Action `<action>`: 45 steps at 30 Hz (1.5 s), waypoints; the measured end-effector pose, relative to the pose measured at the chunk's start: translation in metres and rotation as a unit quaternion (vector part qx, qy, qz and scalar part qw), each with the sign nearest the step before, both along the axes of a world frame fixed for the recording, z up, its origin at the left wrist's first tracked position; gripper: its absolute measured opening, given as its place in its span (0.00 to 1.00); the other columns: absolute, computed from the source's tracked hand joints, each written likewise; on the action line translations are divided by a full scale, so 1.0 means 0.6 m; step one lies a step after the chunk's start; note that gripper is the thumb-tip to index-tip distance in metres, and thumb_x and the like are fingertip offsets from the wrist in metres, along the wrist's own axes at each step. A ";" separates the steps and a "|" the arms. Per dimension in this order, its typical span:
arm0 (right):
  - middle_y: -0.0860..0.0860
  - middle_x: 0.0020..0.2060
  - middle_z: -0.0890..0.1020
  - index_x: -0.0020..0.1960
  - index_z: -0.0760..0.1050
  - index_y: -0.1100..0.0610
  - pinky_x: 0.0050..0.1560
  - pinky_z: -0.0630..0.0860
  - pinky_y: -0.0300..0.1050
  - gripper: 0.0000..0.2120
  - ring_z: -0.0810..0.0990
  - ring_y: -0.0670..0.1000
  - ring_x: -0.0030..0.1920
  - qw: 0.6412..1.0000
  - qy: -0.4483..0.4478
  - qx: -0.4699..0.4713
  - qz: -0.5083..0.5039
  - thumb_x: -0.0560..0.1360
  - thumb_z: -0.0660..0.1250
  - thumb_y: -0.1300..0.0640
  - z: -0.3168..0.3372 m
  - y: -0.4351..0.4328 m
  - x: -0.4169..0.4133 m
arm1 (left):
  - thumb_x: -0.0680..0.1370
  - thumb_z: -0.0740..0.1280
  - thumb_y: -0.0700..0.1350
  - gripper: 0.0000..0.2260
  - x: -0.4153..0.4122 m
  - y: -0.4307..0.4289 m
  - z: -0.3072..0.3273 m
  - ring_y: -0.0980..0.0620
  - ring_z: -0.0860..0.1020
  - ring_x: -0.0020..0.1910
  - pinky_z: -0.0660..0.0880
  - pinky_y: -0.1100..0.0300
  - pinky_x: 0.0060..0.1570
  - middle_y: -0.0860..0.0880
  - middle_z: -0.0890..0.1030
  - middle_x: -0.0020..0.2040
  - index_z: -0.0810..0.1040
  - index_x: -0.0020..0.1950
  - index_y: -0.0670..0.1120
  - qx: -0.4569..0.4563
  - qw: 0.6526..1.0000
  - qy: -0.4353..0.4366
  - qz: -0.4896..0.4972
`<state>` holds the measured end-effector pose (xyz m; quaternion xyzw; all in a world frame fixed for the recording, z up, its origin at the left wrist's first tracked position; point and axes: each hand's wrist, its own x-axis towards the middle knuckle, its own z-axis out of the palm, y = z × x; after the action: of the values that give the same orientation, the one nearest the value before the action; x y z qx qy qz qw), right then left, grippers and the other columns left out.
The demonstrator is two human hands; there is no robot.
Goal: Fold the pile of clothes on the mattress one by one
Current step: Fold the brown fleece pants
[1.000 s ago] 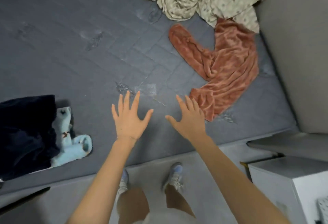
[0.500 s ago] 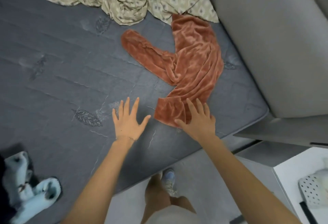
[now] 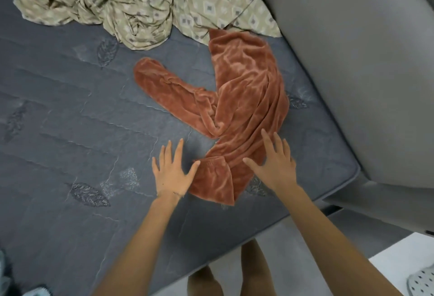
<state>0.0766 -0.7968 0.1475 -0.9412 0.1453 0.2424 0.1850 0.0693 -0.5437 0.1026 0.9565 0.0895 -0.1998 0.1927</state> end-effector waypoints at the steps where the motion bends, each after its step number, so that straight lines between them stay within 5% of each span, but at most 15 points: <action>1: 0.49 0.79 0.46 0.78 0.40 0.40 0.71 0.56 0.63 0.44 0.44 0.56 0.78 1.000 -0.003 -0.001 -0.001 0.72 0.61 0.31 -0.010 -0.014 0.020 | 0.77 0.56 0.65 0.34 0.018 -0.016 -0.008 0.49 0.44 0.78 0.38 0.45 0.74 0.48 0.48 0.79 0.46 0.78 0.58 0.000 1.000 -0.002 0.007; 12: 0.49 0.78 0.48 0.78 0.43 0.42 0.72 0.57 0.62 0.45 0.48 0.55 0.77 0.999 0.009 0.029 -0.031 0.71 0.64 0.31 -0.150 -0.165 0.246 | 0.76 0.60 0.64 0.35 0.261 -0.204 -0.122 0.48 0.46 0.78 0.40 0.45 0.75 0.47 0.51 0.79 0.51 0.78 0.54 -0.038 0.997 -0.049 0.048; 17: 0.53 0.76 0.57 0.78 0.49 0.45 0.72 0.59 0.61 0.42 0.53 0.56 0.76 0.998 -0.037 0.045 -0.024 0.72 0.65 0.34 -0.210 -0.201 0.333 | 0.77 0.59 0.64 0.36 0.365 -0.235 -0.181 0.48 0.45 0.78 0.40 0.48 0.75 0.46 0.52 0.79 0.49 0.79 0.52 -0.025 0.997 -0.057 0.046; 22: 0.56 0.78 0.50 0.78 0.44 0.44 0.74 0.55 0.62 0.47 0.50 0.58 0.77 0.996 -0.022 0.080 -0.034 0.71 0.68 0.36 -0.260 -0.228 0.396 | 0.77 0.62 0.61 0.39 0.419 -0.252 -0.225 0.46 0.47 0.78 0.44 0.53 0.76 0.44 0.54 0.78 0.48 0.79 0.45 -0.060 0.995 -0.042 0.066; 27: 0.50 0.76 0.60 0.79 0.44 0.51 0.74 0.60 0.48 0.51 0.62 0.49 0.74 0.948 -0.014 0.289 -0.130 0.69 0.75 0.47 -0.280 -0.237 0.412 | 0.76 0.67 0.56 0.37 0.433 -0.274 -0.251 0.42 0.63 0.73 0.59 0.54 0.72 0.41 0.66 0.73 0.55 0.77 0.40 -0.138 0.976 -0.027 0.165; 30: 0.50 0.73 0.66 0.78 0.49 0.54 0.73 0.63 0.49 0.49 0.67 0.49 0.71 0.926 -0.002 0.321 -0.201 0.69 0.76 0.47 -0.280 -0.226 0.412 | 0.76 0.69 0.54 0.29 0.428 -0.293 -0.249 0.46 0.72 0.66 0.67 0.62 0.61 0.46 0.75 0.66 0.65 0.72 0.43 -0.220 0.947 -0.033 0.231; 34: 0.50 0.59 0.80 0.65 0.74 0.57 0.64 0.73 0.47 0.24 0.78 0.51 0.60 0.916 -0.010 0.324 -0.236 0.72 0.73 0.49 -0.263 -0.195 0.416 | 0.74 0.71 0.52 0.11 0.425 -0.307 -0.227 0.51 0.79 0.50 0.71 0.63 0.47 0.54 0.80 0.46 0.77 0.51 0.47 -0.288 0.919 -0.039 0.265; 37: 0.46 0.43 0.81 0.50 0.78 0.54 0.55 0.77 0.44 0.09 0.81 0.51 0.52 0.919 -0.056 0.314 -0.230 0.73 0.73 0.52 -0.232 -0.165 0.409 | 0.75 0.71 0.51 0.09 0.409 -0.298 -0.193 0.59 0.77 0.37 0.73 0.60 0.42 0.56 0.79 0.35 0.77 0.40 0.48 -0.318 0.906 -0.061 0.272; 42: 0.45 0.33 0.81 0.36 0.77 0.53 0.43 0.79 0.44 0.10 0.81 0.45 0.38 0.913 -0.137 0.326 -0.205 0.70 0.75 0.49 -0.141 -0.101 0.379 | 0.75 0.71 0.46 0.18 0.373 -0.240 -0.094 0.59 0.65 0.29 0.65 0.62 0.34 0.57 0.67 0.27 0.67 0.30 0.49 -0.370 0.864 -0.150 0.305; 45: 0.41 0.24 0.77 0.30 0.73 0.51 0.34 0.73 0.35 0.15 0.75 0.38 0.29 0.903 -0.169 0.348 -0.187 0.69 0.75 0.50 -0.061 -0.045 0.337 | 0.75 0.71 0.42 0.20 0.331 -0.187 0.000 0.62 0.64 0.28 0.64 0.66 0.32 0.61 0.66 0.25 0.66 0.28 0.50 -0.388 0.847 -0.194 0.306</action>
<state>0.2789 -0.8240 0.1108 -0.7996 0.1915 0.0754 0.5641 0.2677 -0.6561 0.1027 0.7470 0.2539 0.0407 0.6130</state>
